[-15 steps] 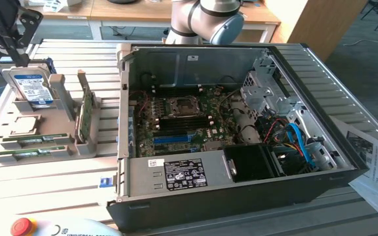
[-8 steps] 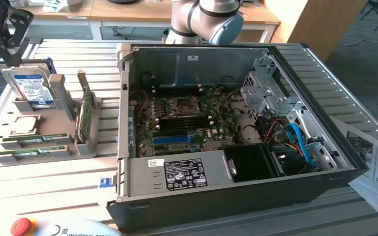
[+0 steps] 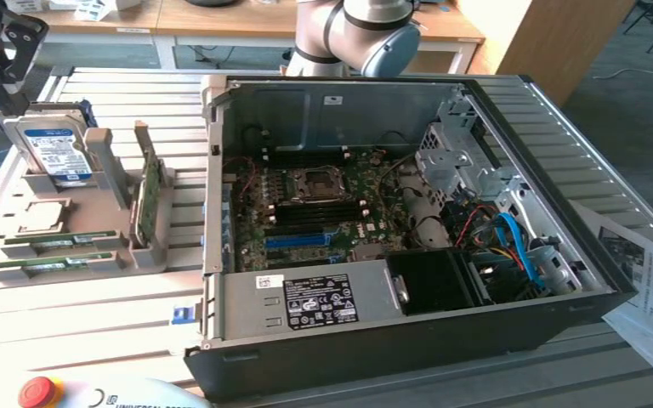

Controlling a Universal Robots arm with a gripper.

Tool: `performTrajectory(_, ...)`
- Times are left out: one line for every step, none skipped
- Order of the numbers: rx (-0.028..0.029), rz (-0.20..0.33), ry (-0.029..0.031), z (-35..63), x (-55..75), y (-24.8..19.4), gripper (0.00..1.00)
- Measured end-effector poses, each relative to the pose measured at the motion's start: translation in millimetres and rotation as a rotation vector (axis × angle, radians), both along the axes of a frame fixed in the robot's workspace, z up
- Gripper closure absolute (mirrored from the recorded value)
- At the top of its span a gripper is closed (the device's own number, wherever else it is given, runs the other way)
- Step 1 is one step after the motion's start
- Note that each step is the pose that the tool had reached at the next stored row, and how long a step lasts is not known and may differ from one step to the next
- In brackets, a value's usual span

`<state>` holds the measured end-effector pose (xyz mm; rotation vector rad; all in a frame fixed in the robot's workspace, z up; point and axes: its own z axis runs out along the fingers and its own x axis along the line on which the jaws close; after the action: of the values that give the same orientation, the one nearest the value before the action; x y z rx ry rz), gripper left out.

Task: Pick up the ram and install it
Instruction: 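Reach for the ram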

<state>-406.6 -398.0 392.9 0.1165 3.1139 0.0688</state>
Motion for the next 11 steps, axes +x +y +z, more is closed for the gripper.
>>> performTrajectory(0.0000,0.000,0.0000,0.0,0.0,0.0,0.89)
performTrajectory(0.0000,0.000,0.0000,0.0,0.0,0.0,0.89)
performTrajectory(0.0000,0.000,0.0000,0.0,-0.1,0.0,0.89)
performTrajectory(0.0000,0.000,0.0000,0.0,0.0,0.0,0.89)
performTrajectory(0.0000,0.000,0.0001,-0.1,-0.1,0.0,0.89)
performTrajectory(0.0000,0.000,0.0001,-0.6,-0.1,0.0,0.89)
performTrajectory(0.0000,0.000,0.0000,-1.3,-0.1,0.0,0.89)
performTrajectory(0.0000,0.000,0.0001,-2.0,-0.1,0.0,0.89)
performTrajectory(0.0000,0.000,0.0001,-2.6,-0.1,0.0,0.89)
performTrajectory(0.0000,0.000,0.0002,-3.0,-0.1,0.0,0.89)
performTrajectory(0.0000,0.000,0.0003,-3.3,-0.1,0.0,0.89)
